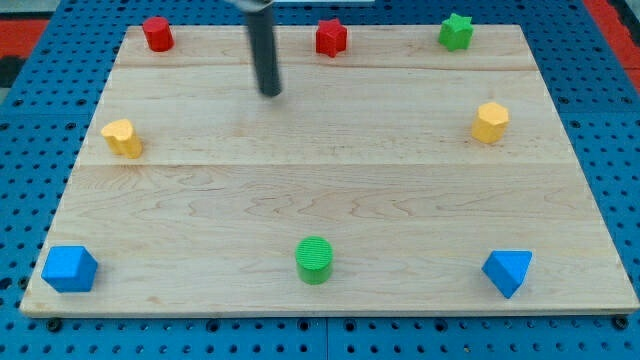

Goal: Push red circle into red star

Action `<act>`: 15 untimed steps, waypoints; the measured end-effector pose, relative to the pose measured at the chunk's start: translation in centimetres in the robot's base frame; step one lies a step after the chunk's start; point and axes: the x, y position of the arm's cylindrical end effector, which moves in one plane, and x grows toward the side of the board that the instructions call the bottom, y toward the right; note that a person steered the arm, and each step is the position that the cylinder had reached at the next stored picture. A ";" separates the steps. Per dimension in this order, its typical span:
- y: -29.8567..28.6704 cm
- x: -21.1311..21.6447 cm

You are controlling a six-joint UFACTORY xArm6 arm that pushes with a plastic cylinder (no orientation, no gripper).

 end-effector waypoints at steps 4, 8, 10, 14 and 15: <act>9.4 -9.1; -8.2 3.7; -12.8 4.2; -24.9 -4.9; -23.7 -6.0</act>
